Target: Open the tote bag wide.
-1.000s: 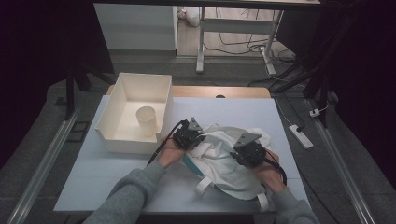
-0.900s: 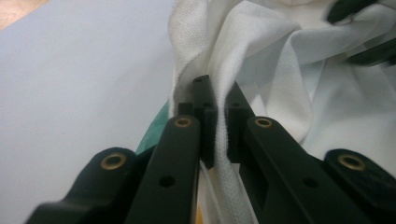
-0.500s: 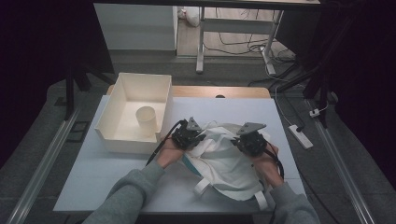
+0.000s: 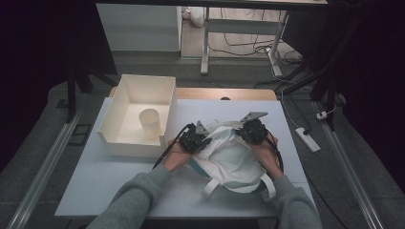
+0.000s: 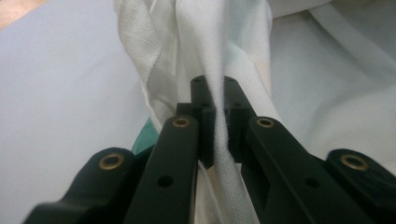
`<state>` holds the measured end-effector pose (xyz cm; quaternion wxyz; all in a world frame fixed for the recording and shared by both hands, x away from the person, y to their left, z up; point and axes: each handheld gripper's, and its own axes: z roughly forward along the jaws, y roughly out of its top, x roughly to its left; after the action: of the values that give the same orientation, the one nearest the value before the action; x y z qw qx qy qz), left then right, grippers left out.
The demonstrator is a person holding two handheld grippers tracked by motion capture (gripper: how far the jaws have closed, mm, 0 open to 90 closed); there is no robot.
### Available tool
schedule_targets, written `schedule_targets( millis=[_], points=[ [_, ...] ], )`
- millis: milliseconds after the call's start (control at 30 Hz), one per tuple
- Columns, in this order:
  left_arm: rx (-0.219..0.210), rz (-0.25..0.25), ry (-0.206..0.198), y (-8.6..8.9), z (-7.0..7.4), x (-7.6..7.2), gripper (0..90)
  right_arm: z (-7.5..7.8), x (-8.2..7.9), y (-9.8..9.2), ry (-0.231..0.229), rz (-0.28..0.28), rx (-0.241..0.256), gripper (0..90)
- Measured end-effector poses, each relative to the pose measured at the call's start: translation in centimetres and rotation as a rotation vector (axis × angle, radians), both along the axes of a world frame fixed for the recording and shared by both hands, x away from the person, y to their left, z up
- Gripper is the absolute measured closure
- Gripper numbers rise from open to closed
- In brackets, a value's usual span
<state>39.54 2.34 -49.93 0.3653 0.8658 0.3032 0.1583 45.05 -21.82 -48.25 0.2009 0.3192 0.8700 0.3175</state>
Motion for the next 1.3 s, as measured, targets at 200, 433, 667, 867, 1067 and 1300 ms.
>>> schedule_targets(
  millis=[200, 433, 667, 867, 1067, 1300],
  points=[
    [0.014, -0.002, 0.017, -0.2, -0.5, 0.3, 84.3, -1.4, 0.9, 0.5, 0.029, -0.007, -0.033, 88.1],
    [0.002, -0.012, 0.033, 0.0, -0.6, 0.4, 80.7, -2.1, 0.7, 1.1, 0.014, -0.009, -0.082, 88.0],
    [-0.043, -0.011, -0.01, 0.3, 0.7, -0.3, 57.6, -1.6, 0.4, 0.6, 0.019, -0.003, -0.024, 80.4],
    [-0.132, -0.027, -0.061, 1.0, 4.0, -1.8, 41.3, 0.6, -1.1, -0.2, -0.005, 0.052, 0.107, 57.7],
    [-0.131, -0.08, 0.004, 1.6, 4.7, -2.1, 33.9, 2.4, -3.2, -1.1, -0.037, 0.1, 0.197, 50.4],
    [-0.158, -0.123, 0.028, 2.4, 5.5, -2.6, 33.5, 2.9, -4.8, -2.2, -0.09, 0.122, 0.204, 46.4]
  ],
)
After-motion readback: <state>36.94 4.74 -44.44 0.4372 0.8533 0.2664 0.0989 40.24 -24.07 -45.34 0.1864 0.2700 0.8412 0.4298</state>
